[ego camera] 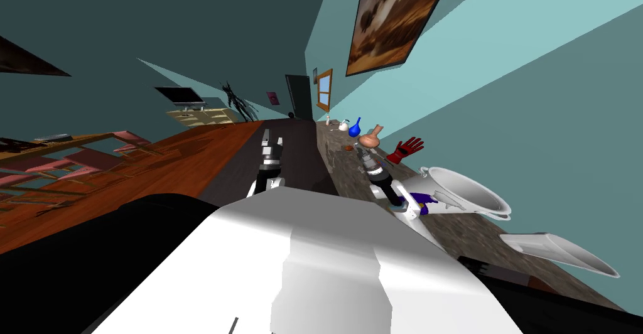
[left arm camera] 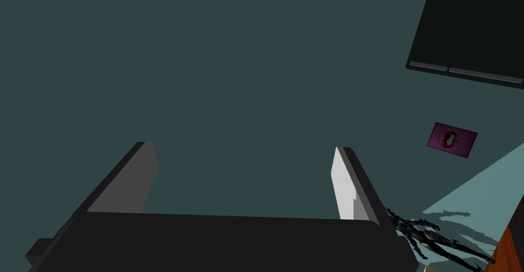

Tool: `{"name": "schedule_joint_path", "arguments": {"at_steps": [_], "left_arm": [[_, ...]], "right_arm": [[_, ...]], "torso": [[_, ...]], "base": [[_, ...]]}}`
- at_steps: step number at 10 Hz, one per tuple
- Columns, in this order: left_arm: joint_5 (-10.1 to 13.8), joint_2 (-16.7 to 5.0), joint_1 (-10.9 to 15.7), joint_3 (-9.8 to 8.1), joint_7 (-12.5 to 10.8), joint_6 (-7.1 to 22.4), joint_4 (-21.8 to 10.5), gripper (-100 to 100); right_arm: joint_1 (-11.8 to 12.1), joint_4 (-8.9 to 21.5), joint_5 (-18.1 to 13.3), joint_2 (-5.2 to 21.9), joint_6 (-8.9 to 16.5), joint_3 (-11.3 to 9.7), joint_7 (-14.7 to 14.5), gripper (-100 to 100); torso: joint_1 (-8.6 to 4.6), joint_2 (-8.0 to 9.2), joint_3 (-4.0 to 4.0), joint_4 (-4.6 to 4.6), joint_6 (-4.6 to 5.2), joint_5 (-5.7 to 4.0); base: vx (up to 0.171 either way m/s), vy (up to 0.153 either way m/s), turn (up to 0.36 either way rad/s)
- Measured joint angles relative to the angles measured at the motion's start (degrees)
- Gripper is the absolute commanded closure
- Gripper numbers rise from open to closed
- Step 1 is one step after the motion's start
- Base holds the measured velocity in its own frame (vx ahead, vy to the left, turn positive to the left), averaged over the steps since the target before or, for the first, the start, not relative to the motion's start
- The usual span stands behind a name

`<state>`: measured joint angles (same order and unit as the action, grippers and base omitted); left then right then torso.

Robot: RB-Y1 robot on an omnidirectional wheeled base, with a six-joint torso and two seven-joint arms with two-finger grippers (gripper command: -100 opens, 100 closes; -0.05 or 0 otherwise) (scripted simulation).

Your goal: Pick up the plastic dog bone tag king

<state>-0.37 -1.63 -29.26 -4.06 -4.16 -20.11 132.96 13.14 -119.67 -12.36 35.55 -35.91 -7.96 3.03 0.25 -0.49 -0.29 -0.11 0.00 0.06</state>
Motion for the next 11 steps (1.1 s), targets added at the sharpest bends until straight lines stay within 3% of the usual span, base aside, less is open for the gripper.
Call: {"name": "schedule_joint_path", "arguments": {"at_steps": [4, 11], "left_arm": [[0.0, 0.0, 0.01, 0.0, 0.0, 0.0, 0.0, 0], [0.0, 0.0, 0.02, 0.0, 0.0, 0.0, 0.0, 0]], "right_arm": [[-3.65, 4.73, -1.64, 6.08, -0.94, -2.61, -0.99, -100], [-7.04, 12.24, -4.44, 15.09, -3.28, -6.89, -3.11, -100]], "torso": [[-0.07, 0.12, 0.07, 0.02, -0.01, -0.02], [-0.11, 0.24, 0.13, 0.04, -0.02, -0.02]], "base": [[0.073, 0.063, -0.078], [0.07, 0.062, -0.079]]}}
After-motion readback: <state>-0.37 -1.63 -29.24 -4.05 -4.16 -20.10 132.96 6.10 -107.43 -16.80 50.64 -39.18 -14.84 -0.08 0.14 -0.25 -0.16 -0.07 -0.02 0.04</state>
